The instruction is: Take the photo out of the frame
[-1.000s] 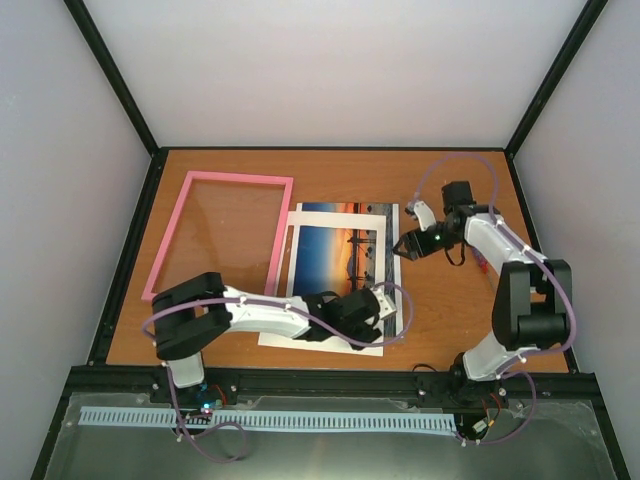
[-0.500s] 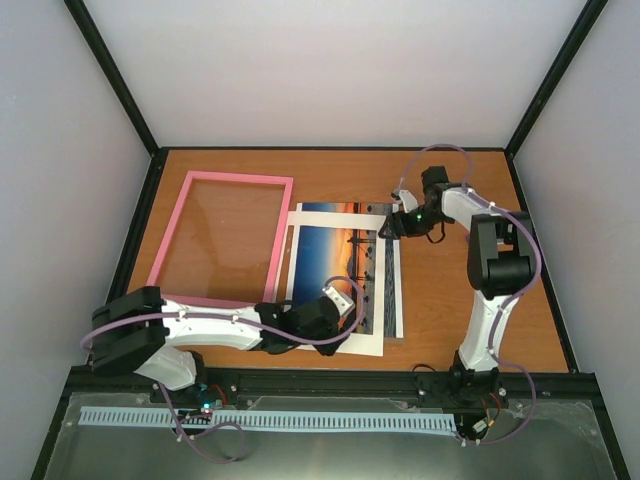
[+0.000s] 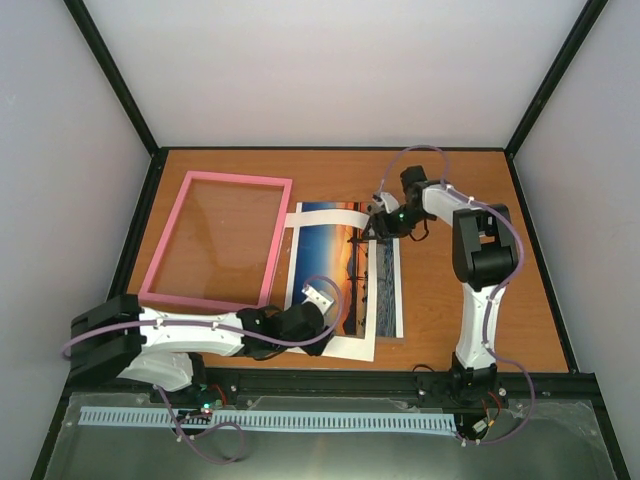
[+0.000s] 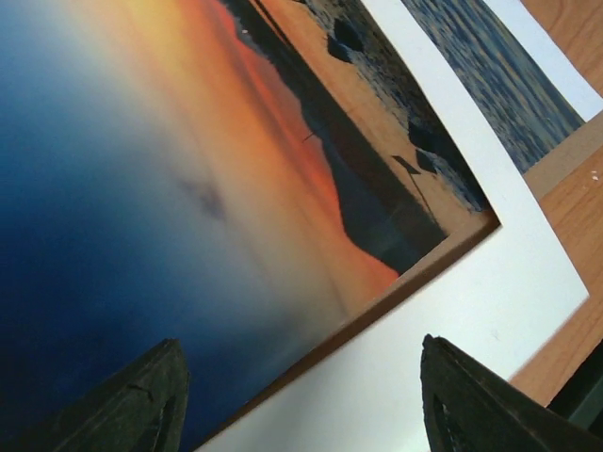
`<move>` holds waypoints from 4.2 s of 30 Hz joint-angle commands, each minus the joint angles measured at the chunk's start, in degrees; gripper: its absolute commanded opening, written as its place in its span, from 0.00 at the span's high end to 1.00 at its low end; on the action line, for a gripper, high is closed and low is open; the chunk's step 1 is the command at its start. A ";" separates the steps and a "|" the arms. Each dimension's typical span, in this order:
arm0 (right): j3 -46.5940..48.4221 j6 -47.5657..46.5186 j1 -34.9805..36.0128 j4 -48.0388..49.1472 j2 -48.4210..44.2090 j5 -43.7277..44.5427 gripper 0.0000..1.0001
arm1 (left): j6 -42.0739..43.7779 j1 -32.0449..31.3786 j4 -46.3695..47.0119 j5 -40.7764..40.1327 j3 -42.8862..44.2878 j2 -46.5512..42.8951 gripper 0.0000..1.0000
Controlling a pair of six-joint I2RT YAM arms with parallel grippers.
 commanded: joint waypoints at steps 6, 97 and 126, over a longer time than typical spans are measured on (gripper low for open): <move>-1.30 -0.55 7.45 -2.50 0.85 -3.60 0.33 | -4.08 0.91 -1.08 -4.93 -2.44 -5.80 0.31; 11.32 -8.75 -5.16 3.57 4.46 3.94 0.39 | -7.22 17.27 -4.34 7.59 7.71 14.71 0.33; 15.90 -7.50 -7.10 4.92 11.59 6.74 0.44 | -7.20 17.29 -6.19 8.09 9.93 17.75 0.33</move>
